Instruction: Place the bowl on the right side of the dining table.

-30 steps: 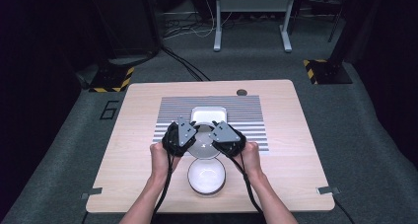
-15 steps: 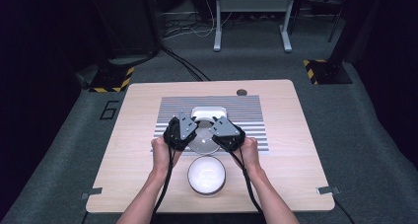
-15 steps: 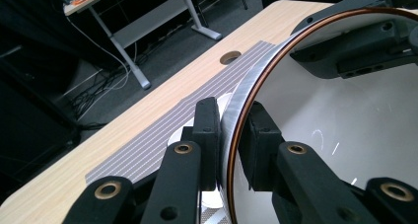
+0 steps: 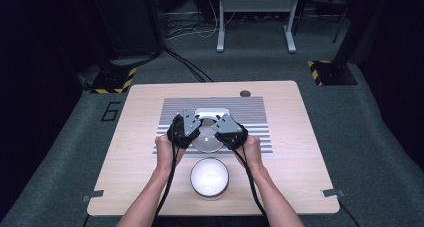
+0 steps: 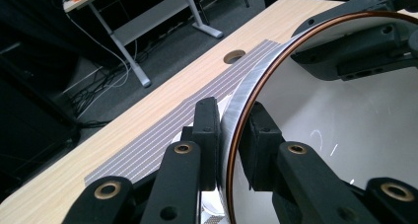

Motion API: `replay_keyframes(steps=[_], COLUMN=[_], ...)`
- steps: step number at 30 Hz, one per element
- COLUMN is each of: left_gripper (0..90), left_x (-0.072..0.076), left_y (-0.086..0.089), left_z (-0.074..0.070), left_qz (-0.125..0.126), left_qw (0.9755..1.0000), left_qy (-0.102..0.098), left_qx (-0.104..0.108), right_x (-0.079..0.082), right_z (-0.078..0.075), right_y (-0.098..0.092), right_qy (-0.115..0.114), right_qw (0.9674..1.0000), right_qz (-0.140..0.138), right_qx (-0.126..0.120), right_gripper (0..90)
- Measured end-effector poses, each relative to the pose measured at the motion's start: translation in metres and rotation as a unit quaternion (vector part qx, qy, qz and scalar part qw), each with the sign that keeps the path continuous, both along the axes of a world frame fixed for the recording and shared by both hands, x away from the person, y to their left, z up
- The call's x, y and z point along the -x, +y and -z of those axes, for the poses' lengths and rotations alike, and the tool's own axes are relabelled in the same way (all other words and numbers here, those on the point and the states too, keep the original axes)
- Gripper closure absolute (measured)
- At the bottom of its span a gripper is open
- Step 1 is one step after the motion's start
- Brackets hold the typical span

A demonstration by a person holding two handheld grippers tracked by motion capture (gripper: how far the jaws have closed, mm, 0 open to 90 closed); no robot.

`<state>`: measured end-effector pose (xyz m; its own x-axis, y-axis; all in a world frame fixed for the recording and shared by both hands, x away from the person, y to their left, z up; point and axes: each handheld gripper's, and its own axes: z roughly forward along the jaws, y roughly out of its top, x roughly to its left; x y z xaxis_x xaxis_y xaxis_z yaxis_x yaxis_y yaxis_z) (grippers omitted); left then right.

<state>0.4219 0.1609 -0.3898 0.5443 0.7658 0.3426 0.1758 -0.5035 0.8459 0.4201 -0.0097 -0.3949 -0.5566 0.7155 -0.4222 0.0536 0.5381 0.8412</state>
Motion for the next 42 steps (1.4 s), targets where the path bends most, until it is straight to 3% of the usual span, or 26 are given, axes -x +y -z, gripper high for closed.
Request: replay_keyframes(steps=[42], left_gripper=[78.4], left_x=[-0.031], left_y=[0.0], left_z=[0.002], left_qz=[-0.009], left_qw=[0.9999], left_qy=[0.005], left_qx=[0.003], right_x=[-0.033], right_z=[0.002], right_y=[0.003], right_qy=[0.012], right_qw=[0.9999], right_qz=[0.011], right_qx=[0.003], right_gripper=[82.4])
